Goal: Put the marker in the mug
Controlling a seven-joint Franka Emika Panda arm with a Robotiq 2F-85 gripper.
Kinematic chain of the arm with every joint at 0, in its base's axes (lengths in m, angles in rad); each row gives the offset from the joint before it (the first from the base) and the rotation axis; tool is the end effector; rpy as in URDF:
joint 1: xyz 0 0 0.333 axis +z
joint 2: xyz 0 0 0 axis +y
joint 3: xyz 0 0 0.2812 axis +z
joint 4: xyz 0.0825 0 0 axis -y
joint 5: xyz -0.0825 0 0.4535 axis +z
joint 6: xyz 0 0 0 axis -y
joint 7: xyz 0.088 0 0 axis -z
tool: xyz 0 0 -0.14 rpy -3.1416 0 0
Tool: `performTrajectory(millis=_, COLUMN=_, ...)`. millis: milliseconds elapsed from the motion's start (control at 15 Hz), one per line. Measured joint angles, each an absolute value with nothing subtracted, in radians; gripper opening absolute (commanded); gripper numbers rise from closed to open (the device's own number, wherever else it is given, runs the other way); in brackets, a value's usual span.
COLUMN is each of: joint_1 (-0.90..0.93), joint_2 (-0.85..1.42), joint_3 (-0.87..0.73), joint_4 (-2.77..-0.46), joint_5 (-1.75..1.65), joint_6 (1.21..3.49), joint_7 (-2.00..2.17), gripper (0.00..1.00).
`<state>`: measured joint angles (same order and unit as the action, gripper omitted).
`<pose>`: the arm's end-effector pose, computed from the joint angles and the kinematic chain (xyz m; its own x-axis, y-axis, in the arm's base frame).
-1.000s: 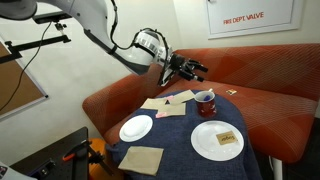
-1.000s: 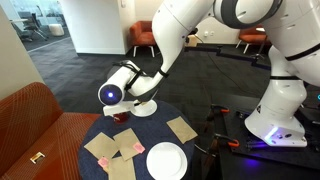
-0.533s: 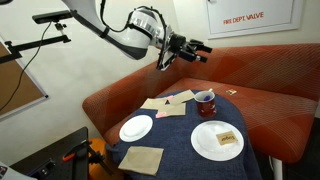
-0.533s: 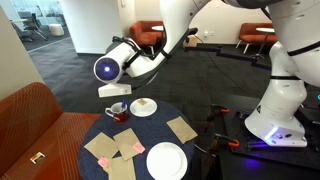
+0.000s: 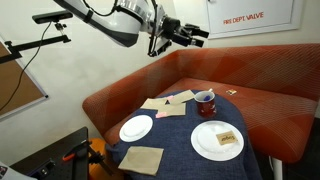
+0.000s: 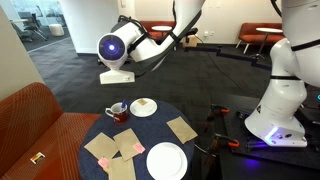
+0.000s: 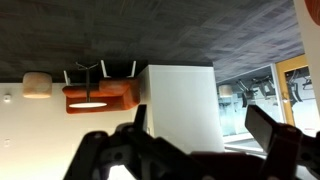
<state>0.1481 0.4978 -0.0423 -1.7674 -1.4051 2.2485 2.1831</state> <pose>0.7243 0.0247 0.2084 0.1856 -0.4552 0.8708 -0.8555 -0.5109 -0.0847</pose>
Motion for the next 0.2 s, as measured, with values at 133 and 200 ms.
performTrajectory(millis=133, joint_1=0.148, joint_2=0.488, joint_3=-0.040, joint_4=-1.780, joint_5=-1.405, joint_6=2.248, joint_7=2.183, gripper=1.00)
performTrajectory(millis=200, joint_1=0.148, joint_2=0.488, joint_3=-0.040, joint_4=-1.781, joint_5=-1.405, joint_6=2.248, joint_7=2.183, gripper=1.00)
